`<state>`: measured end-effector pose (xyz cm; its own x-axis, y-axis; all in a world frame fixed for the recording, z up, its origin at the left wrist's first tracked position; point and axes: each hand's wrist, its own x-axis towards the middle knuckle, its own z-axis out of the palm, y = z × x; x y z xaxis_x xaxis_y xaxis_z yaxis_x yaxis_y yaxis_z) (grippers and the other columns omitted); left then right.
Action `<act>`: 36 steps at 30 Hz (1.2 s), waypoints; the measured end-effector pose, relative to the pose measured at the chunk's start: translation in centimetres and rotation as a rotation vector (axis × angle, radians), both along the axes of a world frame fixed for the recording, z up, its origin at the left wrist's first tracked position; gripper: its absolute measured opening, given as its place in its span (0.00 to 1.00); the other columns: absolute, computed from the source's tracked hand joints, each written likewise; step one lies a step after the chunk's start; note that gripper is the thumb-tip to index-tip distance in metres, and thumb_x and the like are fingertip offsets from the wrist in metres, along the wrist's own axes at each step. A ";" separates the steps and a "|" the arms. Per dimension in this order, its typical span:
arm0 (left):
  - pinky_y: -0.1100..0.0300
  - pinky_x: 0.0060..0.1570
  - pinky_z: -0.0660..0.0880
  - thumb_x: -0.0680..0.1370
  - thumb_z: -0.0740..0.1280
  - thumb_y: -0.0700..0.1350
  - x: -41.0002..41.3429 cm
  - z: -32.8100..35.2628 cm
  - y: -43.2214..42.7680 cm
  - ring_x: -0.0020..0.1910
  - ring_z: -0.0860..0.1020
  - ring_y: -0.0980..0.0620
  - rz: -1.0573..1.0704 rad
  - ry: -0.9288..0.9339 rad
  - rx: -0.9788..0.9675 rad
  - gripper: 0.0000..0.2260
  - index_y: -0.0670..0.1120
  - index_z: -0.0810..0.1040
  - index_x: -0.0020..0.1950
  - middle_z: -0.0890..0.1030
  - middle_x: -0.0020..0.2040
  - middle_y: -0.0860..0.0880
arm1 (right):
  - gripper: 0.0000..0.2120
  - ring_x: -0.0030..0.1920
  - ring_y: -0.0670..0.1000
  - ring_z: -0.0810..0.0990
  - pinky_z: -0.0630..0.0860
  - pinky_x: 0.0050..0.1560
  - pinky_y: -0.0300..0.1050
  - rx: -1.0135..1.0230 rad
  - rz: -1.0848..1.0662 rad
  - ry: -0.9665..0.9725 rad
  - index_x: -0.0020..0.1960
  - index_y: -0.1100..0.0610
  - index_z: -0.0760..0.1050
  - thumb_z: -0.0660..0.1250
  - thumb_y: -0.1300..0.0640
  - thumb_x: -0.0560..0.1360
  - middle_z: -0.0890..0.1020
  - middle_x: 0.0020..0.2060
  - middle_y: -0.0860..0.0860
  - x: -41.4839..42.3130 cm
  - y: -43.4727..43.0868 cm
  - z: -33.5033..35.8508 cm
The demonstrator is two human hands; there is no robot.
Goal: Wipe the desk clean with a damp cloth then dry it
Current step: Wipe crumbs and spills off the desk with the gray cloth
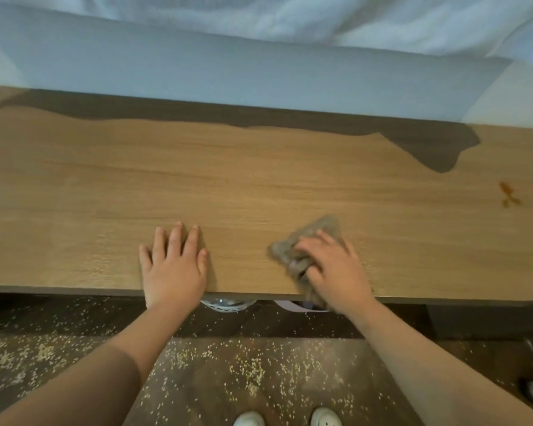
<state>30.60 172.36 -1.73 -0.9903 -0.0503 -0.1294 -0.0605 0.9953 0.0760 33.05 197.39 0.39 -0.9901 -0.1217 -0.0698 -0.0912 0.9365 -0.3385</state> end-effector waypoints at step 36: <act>0.46 0.71 0.39 0.81 0.42 0.55 1.8 0.9 40.3 0.74 0.37 0.43 -0.105 -0.076 0.033 0.25 0.49 0.40 0.76 0.41 0.77 0.48 | 0.20 0.68 0.53 0.70 0.59 0.67 0.57 0.126 0.087 0.050 0.59 0.47 0.74 0.52 0.42 0.76 0.76 0.63 0.46 5.4 29.4 0.3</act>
